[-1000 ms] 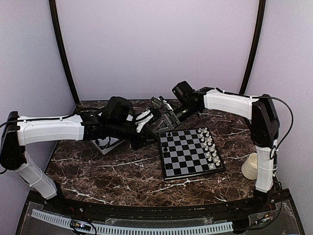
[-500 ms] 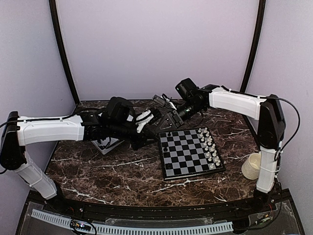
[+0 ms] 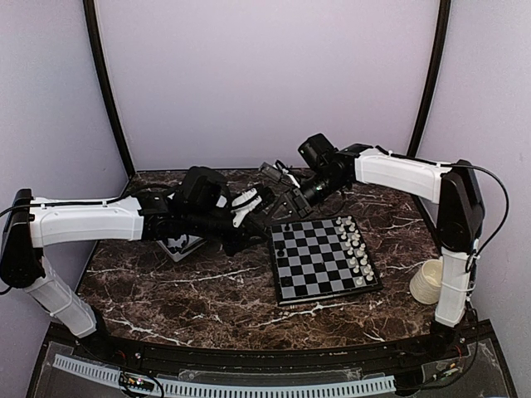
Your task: Set up the chess pieces on the board
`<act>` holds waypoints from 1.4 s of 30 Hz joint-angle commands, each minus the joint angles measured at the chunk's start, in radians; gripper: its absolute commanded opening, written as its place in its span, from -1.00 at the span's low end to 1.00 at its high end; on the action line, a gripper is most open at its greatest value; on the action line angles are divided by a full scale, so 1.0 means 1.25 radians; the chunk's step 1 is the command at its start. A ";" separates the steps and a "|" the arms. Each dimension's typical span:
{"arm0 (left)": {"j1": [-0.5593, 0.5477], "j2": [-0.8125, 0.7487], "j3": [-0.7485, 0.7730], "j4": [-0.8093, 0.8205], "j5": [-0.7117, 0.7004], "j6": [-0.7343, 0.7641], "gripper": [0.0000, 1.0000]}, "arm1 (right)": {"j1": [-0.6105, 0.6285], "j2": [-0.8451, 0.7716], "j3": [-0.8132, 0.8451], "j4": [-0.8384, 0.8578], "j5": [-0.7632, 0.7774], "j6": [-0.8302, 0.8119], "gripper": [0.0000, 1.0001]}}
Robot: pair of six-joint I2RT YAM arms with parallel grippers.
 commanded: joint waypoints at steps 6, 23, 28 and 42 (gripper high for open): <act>0.004 0.000 -0.021 0.019 -0.069 0.002 -0.28 | -0.007 -0.033 -0.006 -0.020 0.030 -0.030 -0.91; 0.009 -0.050 -0.064 0.047 -0.131 0.009 -0.05 | -0.058 -0.063 -0.037 -0.083 0.242 -0.169 -0.94; 0.045 -0.073 -0.069 0.061 -0.161 -0.028 0.00 | -0.057 -0.083 -0.084 -0.085 0.319 -0.213 -0.94; 0.149 -0.076 -0.058 0.057 -0.167 -0.114 0.04 | 0.024 -0.092 -0.157 -0.003 0.488 -0.259 -0.95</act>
